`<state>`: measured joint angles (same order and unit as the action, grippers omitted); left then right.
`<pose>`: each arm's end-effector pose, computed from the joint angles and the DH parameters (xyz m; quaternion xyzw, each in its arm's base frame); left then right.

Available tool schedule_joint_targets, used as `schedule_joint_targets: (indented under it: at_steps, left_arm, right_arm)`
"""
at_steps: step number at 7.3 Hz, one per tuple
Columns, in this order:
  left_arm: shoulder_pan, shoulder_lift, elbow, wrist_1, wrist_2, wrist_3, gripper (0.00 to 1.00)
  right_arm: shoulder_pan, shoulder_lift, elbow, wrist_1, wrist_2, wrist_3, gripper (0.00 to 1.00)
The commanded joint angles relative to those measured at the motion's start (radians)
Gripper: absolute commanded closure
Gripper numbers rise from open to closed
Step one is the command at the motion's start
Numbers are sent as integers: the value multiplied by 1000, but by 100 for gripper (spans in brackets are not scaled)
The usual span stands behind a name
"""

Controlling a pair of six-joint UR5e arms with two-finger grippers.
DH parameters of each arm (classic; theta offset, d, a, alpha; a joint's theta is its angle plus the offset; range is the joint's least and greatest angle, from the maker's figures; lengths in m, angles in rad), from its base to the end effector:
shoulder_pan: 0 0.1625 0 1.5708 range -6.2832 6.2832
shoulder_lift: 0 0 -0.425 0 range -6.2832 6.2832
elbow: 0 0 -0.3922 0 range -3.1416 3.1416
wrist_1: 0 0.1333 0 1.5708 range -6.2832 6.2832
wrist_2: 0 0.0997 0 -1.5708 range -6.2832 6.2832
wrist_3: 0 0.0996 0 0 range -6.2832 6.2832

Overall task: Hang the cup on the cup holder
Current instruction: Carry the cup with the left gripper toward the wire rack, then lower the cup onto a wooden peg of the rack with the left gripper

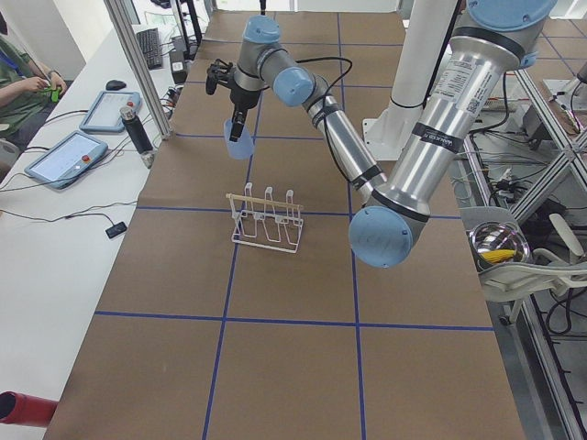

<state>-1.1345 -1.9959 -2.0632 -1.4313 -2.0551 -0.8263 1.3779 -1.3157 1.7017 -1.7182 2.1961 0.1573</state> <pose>0.1522 -0.5321 0.2310 0.1663 0.3964 -0.0848 0.8989 -0.0388 -0.5900 0.4810 0.0583 -0.3205 -0.0534 0.9440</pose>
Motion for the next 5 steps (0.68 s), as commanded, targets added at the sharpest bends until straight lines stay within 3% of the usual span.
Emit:
schedule_joint_targets:
  at_steps: [1, 5]
  left_arm:
    - [41, -20, 75, -4, 70, 13, 100]
    - [134, -6, 106, -23, 115, 12, 100]
  right_arm:
    - [4, 10, -4, -61, -12, -32, 0]
    - [4, 12, -8, -61, -10, -30, 0]
